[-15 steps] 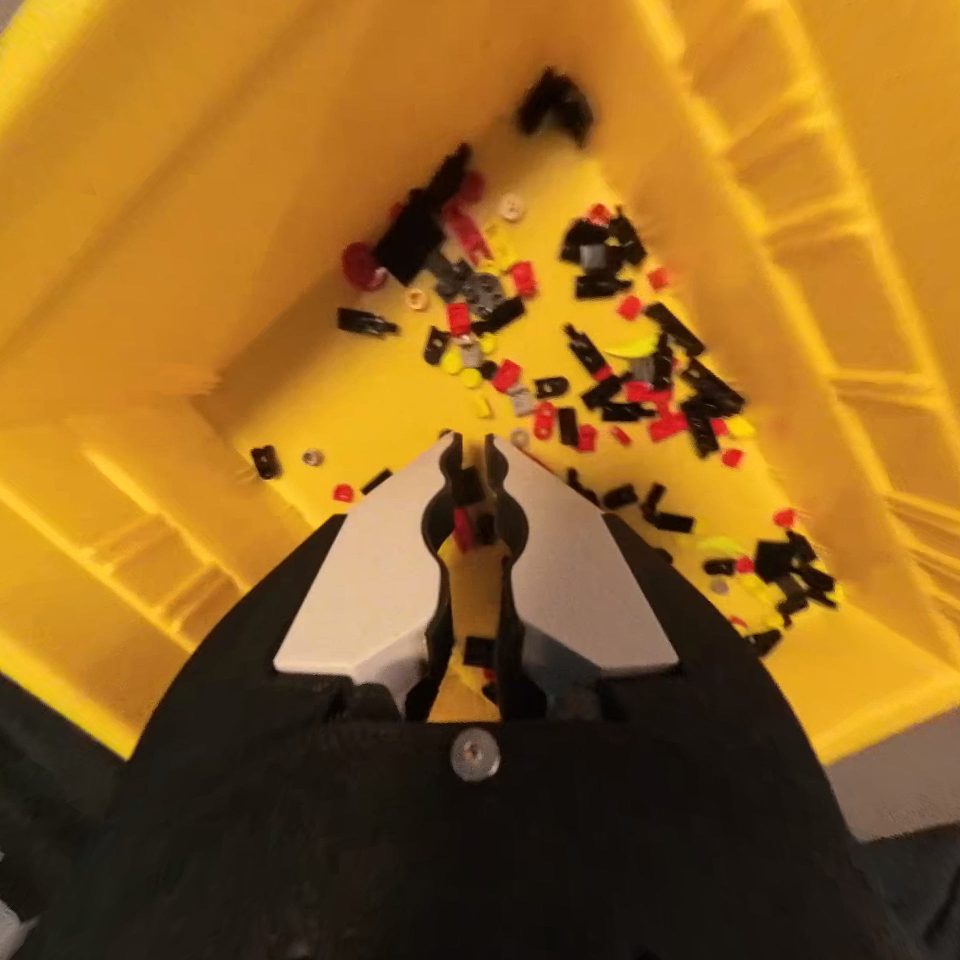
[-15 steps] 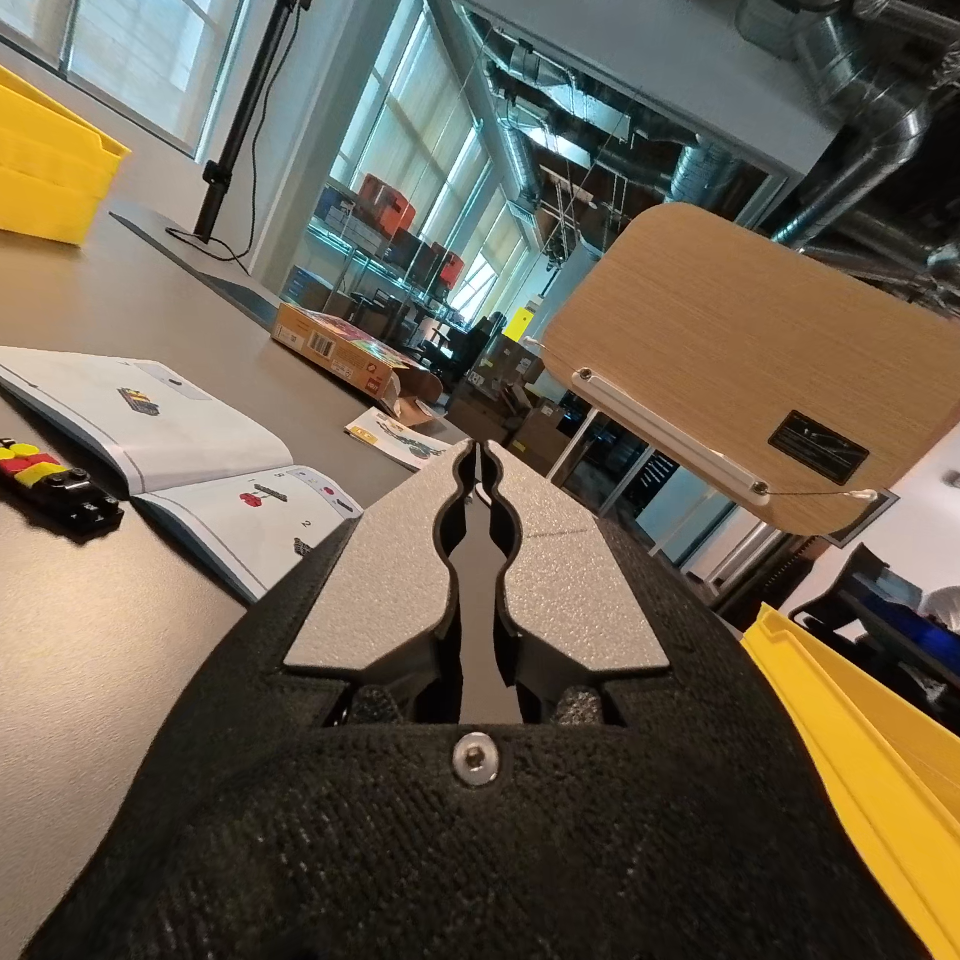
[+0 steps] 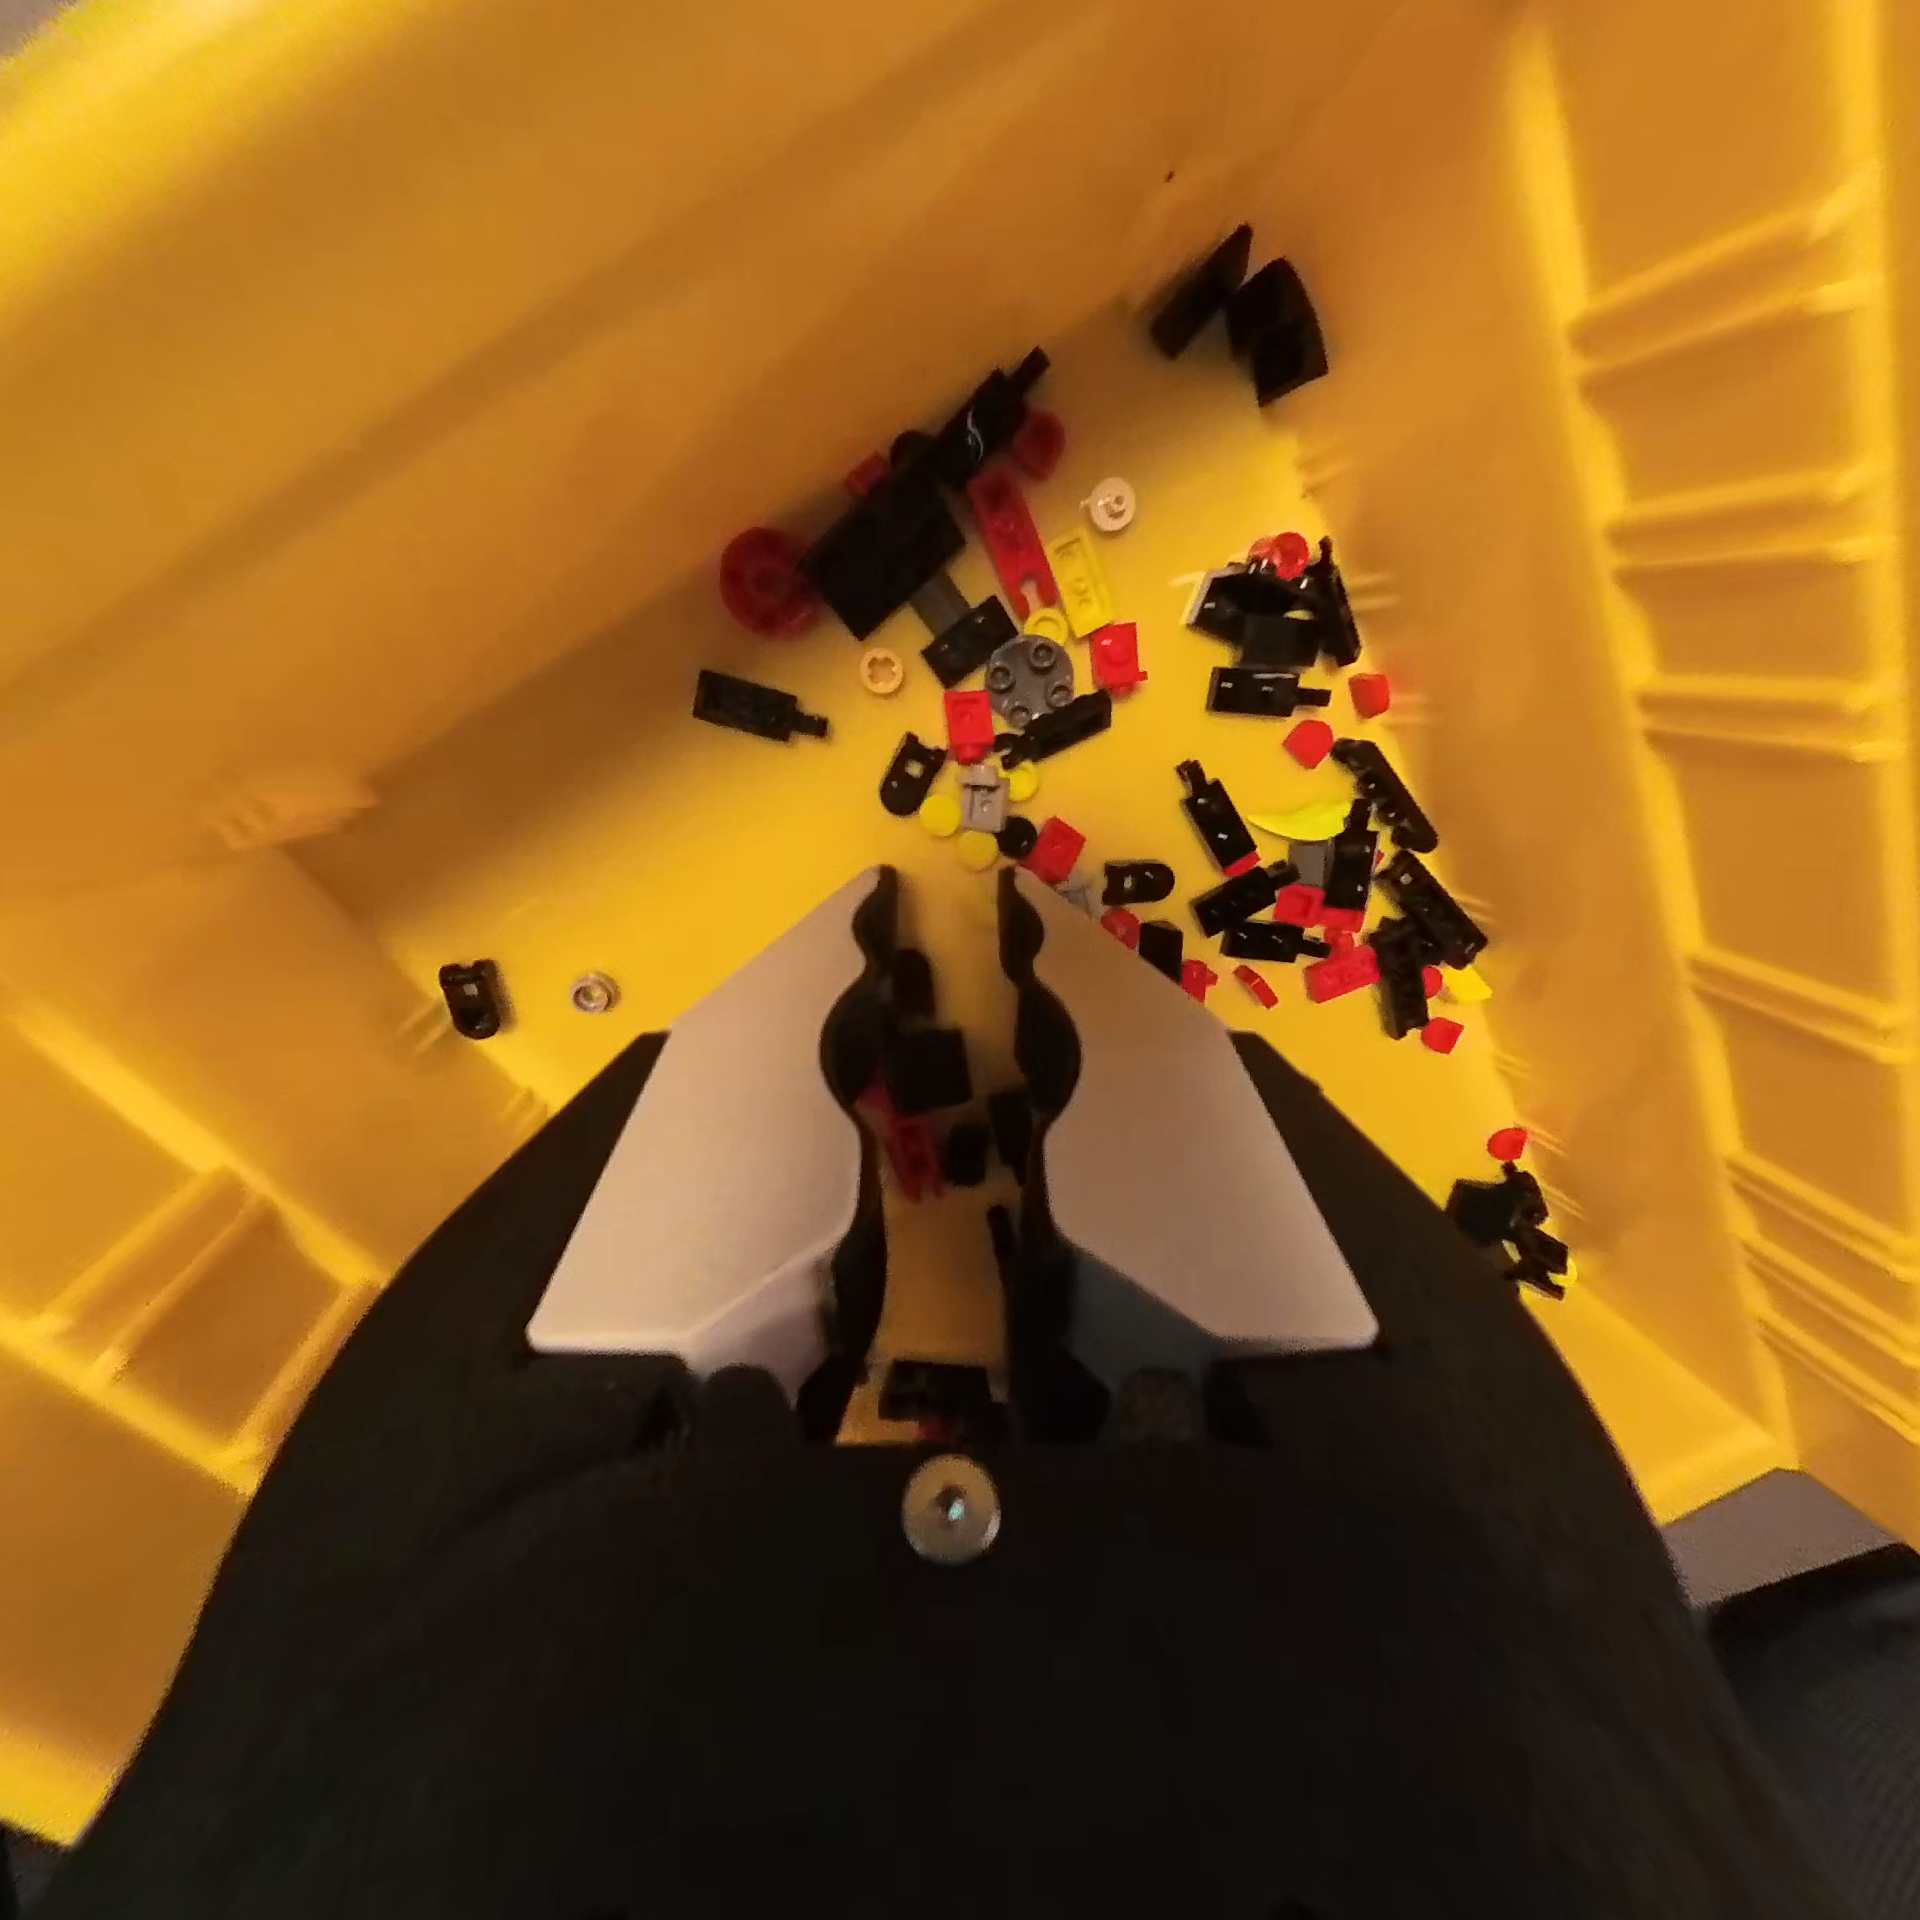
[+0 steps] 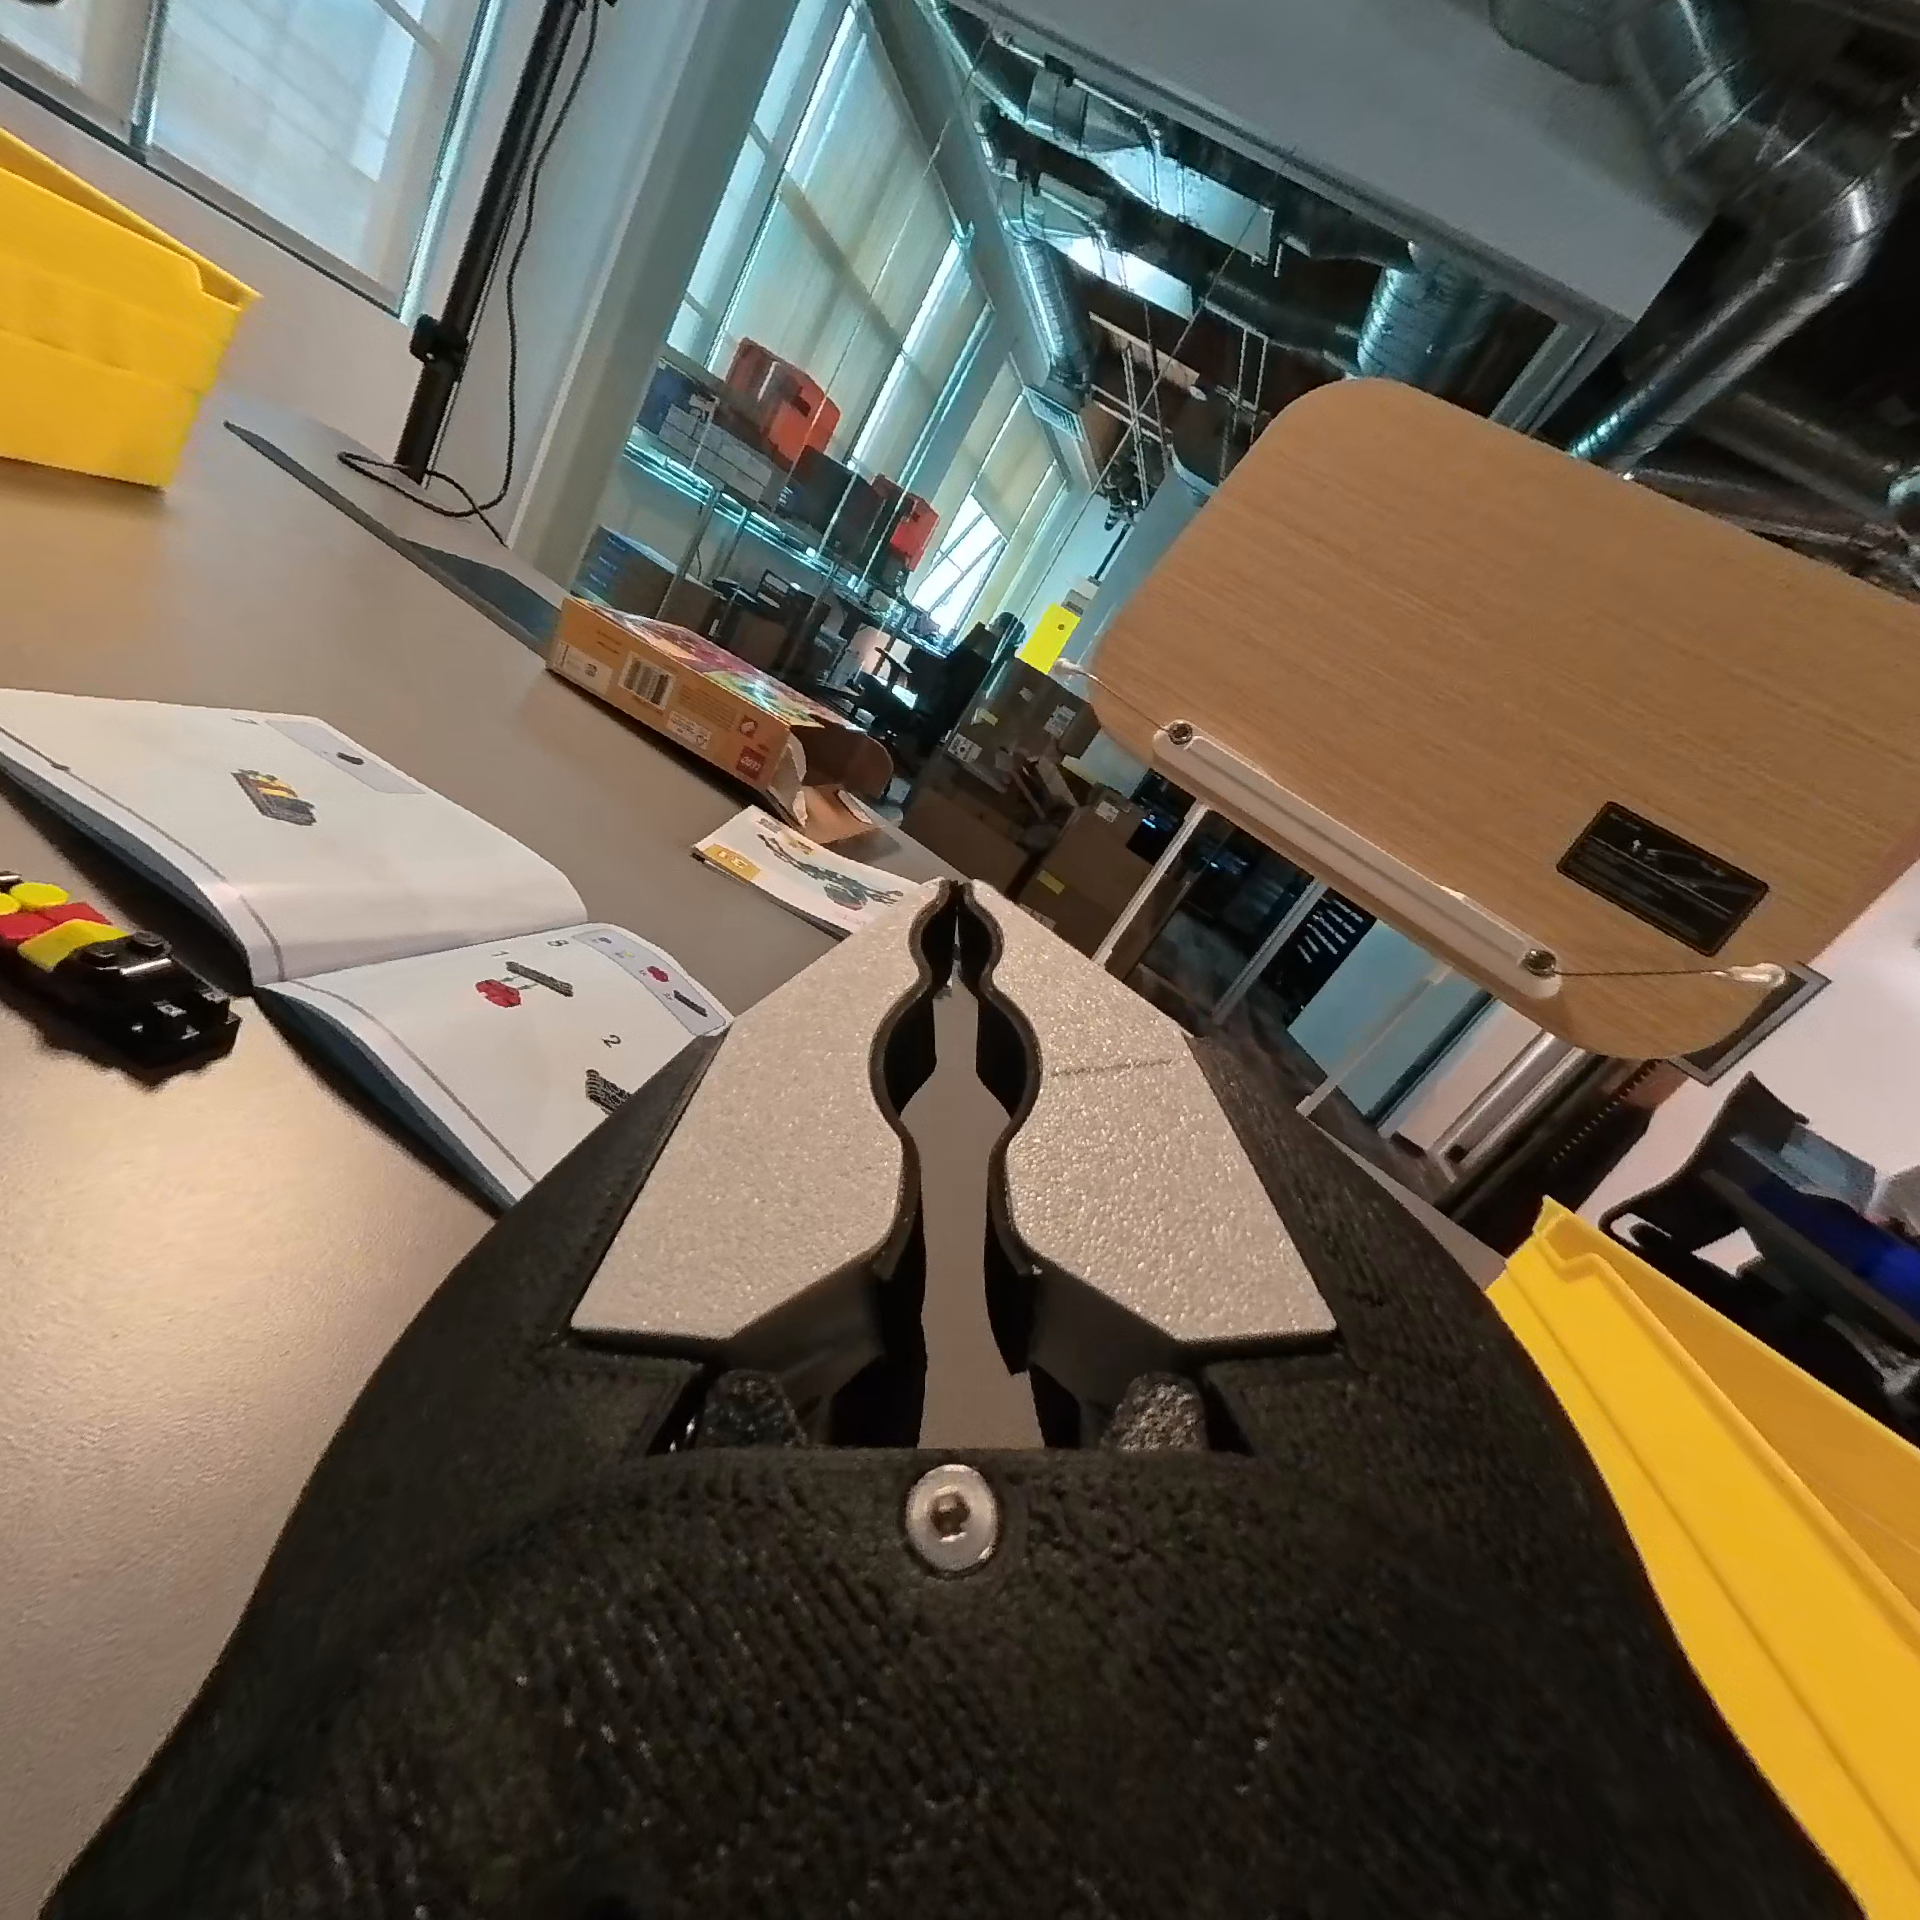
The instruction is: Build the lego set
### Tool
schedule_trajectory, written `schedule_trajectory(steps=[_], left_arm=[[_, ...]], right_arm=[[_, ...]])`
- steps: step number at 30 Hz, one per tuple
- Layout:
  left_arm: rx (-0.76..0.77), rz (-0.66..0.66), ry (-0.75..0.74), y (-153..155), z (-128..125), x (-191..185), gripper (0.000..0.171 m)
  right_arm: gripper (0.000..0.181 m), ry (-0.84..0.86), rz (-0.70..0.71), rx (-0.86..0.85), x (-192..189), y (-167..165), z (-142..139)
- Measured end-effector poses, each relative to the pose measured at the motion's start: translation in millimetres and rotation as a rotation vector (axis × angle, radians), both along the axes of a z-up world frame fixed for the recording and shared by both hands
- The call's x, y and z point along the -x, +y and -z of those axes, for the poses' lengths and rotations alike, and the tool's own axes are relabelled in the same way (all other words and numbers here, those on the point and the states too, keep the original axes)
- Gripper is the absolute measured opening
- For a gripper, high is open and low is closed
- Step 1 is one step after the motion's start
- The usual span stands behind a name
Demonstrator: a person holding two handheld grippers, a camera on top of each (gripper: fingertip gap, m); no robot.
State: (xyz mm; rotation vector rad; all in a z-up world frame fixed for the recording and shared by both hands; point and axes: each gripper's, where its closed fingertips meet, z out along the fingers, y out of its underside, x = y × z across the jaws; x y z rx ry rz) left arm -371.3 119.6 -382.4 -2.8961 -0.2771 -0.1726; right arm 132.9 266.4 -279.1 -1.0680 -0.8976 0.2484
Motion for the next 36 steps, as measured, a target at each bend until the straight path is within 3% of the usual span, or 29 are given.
schedule_trajectory(steps=[20, 24, 27, 30, 33, 36], left_arm=[[-0.055, 0.074, 0.073, 2.7, 0.4, -4.7, 0.006], [-0.177, 0.09, 0.08, 16.5, -26.8, -14.0, 0.005], [-0.402, 0.196, 0.02, 33.9, -81.3, -72.4, 0.005], [-0.528, 0.466, -0.058, 21.0, -118.4, -177.9, 0.005], [-0.558, 0.729, -0.083, -5.4, -123.1, -269.2, 0.005], [-0.519, 0.924, -0.157, -29.4, -104.8, -336.5, 0.005]], right_arm=[[0.0, -0.019, -0.016, -0.008, 3.8, -3.4, 1.7], [0.0, -0.02, -0.018, -0.012, 4.3, -4.8, 1.4], [0.0, -0.024, -0.02, -0.017, 5.2, -5.9, 1.2], [0.0, -0.028, -0.02, -0.02, 5.6, -6.1, 1.5], [0.0, -0.027, -0.019, -0.018, 5.4, -5.7, 1.5], [0.0, -0.027, -0.02, -0.018, 5.3, -5.8, 1.6]])
